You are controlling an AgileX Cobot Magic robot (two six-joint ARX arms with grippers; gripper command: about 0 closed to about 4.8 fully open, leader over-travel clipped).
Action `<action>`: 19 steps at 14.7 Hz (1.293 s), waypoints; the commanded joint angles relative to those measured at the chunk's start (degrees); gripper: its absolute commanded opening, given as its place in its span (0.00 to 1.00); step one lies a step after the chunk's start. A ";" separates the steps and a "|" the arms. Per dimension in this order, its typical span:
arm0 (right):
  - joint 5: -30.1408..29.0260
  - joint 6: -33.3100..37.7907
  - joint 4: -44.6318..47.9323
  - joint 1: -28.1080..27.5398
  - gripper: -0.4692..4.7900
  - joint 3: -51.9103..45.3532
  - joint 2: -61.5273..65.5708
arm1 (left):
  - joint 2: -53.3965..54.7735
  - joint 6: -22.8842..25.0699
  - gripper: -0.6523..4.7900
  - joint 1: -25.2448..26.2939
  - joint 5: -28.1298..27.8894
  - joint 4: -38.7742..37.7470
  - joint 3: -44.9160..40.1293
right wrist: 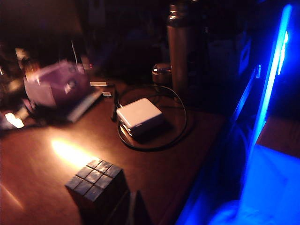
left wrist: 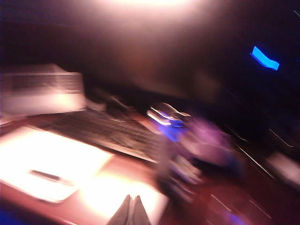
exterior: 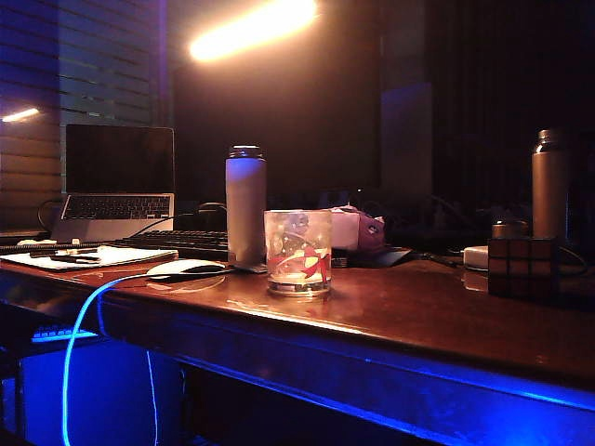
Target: Stack the Rubik's Cube on top of the glass cup.
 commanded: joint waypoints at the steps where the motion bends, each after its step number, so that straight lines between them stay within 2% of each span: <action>1: -3.50 -10.05 1.40 0.00 0.08 8.41 10.47 | 14.60 4.28 0.11 -1.92 13.92 -12.70 14.27; 4: -4.50 -13.05 1.66 0.20 0.08 15.56 22.73 | 26.86 12.02 0.11 -9.09 14.21 -26.49 26.77; 6: -5.53 -14.99 0.96 0.24 0.08 19.26 30.93 | 32.00 15.19 0.11 -14.45 6.10 -32.63 32.72; 7: -7.48 -15.74 0.94 0.24 0.08 20.87 35.15 | 33.31 16.72 0.11 -16.81 3.10 -32.74 34.16; 11: -13.79 -14.05 1.33 0.33 0.08 25.14 50.49 | 33.31 16.48 0.11 -17.46 3.41 -31.23 34.23; 13: -14.97 -15.34 2.27 0.33 0.08 25.14 54.58 | 33.29 16.48 0.11 -17.46 3.67 -31.32 34.23; 14: -15.04 -18.01 2.25 0.33 0.18 25.11 55.82 | 33.27 16.48 0.11 -17.46 4.55 -31.30 34.23; 15: -15.04 -22.05 2.27 0.33 0.48 25.14 56.67 | 33.27 16.48 0.11 -17.46 5.73 -31.23 34.23; 16: -14.99 -25.88 1.62 0.35 0.92 25.11 56.78 | 33.27 16.50 0.11 -17.46 6.01 -31.17 34.23; 17: -15.02 -29.68 1.27 0.35 1.00 25.11 56.78 | 33.27 16.50 0.11 -17.44 6.12 -31.04 34.23; 19: -15.04 -35.76 1.38 0.35 1.00 25.11 56.81 | 33.27 16.48 0.11 -17.46 6.21 -31.06 34.23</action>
